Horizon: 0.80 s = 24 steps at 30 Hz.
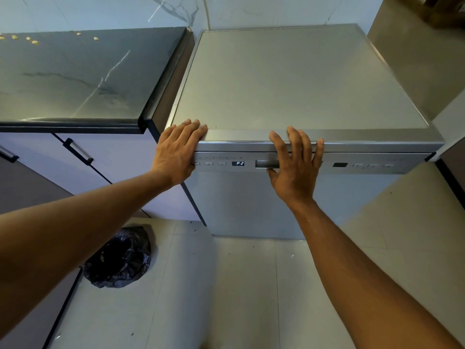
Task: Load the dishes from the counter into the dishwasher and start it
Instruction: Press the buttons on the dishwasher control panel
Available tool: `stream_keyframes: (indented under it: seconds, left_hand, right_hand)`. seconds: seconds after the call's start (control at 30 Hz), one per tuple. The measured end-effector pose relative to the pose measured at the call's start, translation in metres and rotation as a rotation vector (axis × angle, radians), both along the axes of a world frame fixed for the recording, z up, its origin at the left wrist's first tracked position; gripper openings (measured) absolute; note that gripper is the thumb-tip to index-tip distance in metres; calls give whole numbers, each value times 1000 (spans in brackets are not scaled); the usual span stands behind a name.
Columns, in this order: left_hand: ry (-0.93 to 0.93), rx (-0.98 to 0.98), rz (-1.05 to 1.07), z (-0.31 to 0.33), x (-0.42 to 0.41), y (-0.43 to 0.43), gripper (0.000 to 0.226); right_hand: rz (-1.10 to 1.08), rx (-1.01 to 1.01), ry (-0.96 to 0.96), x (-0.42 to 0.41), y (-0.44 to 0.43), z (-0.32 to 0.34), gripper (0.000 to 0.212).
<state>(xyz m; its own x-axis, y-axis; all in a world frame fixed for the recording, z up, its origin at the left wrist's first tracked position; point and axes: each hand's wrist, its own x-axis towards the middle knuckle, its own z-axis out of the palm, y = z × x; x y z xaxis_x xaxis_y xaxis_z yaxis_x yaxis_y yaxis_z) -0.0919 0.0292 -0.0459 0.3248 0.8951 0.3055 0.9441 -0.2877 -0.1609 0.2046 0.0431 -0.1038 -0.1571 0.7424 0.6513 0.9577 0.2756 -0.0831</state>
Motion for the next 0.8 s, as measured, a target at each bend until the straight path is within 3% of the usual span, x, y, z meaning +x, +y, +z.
stream_keyframes:
  seconds: [0.8]
  left_hand:
    - [-26, -14, -18, 0, -1, -1, 100]
  right_hand:
    - [-49, -28, 11, -7, -3, -1, 90]
